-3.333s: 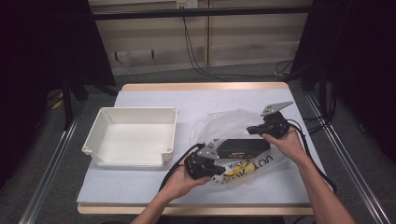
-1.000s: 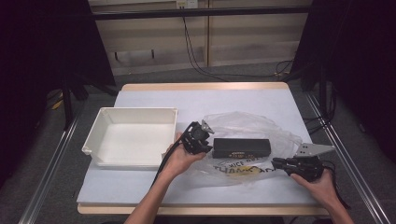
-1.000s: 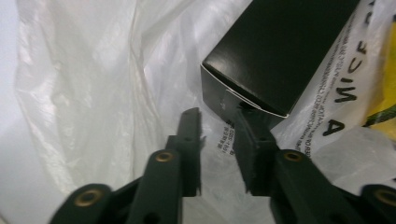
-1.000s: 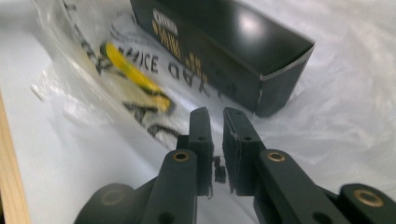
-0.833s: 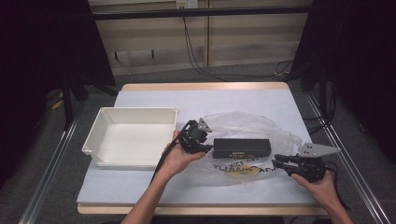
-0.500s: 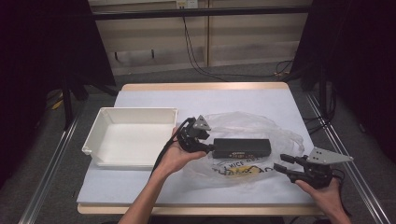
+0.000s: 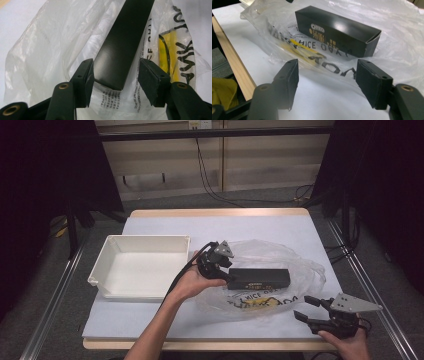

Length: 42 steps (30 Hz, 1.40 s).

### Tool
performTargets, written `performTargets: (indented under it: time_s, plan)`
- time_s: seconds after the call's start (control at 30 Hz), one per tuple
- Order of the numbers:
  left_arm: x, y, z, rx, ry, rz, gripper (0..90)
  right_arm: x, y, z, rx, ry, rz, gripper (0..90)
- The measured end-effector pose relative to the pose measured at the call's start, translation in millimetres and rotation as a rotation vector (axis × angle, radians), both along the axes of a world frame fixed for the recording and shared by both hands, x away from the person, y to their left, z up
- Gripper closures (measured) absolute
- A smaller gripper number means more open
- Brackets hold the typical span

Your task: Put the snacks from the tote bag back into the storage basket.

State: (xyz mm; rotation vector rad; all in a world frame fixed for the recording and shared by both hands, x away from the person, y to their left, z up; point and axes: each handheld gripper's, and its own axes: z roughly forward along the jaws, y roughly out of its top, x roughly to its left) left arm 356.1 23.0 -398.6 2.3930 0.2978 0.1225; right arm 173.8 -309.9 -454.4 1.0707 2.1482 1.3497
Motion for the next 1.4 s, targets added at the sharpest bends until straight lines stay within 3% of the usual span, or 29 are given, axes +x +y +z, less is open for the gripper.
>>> performTargets:
  time_s: [0.23,0.4,0.47,0.6,0.67,0.77,1.1,1.2,1.4]
  plan:
    - [9.8,-14.0,1.2,0.062,0.008,-0.083,43.0,-0.6,-2.0,-1.4,0.029,-0.004,-0.012,31.6]
    - [19.8,-17.7,-2.2,0.097,0.021,-0.092,36.8,0.7,-2.1,-1.7,0.024,-0.015,-0.019,30.9]
    - [21.4,-19.4,-3.8,0.114,0.009,-0.092,33.6,1.5,-2.5,-2.0,0.027,-0.017,-0.021,30.7]
    - [24.4,-21.9,-10.8,0.125,0.032,-0.103,29.7,3.0,-1.3,-4.0,0.023,-0.002,-0.011,29.7]
    - [23.0,-24.3,-15.5,0.127,0.048,-0.111,26.7,3.6,-0.3,-4.4,0.022,0.002,-0.007,28.3]
    - [20.6,-28.1,-19.0,0.164,0.034,-0.123,23.6,4.8,1.3,-3.9,0.028,0.010,-0.003,27.2]
    - [19.6,-32.6,-25.1,0.159,0.036,-0.161,25.3,5.8,4.6,-3.6,0.025,0.014,0.006,26.6]
    - [20.1,-32.7,-26.3,0.188,0.021,-0.189,26.9,6.4,4.5,-4.1,0.022,0.017,0.010,26.4]
    - [18.7,-34.2,-28.5,0.194,0.009,-0.199,30.0,5.4,1.9,-4.5,0.022,0.012,0.004,25.9]
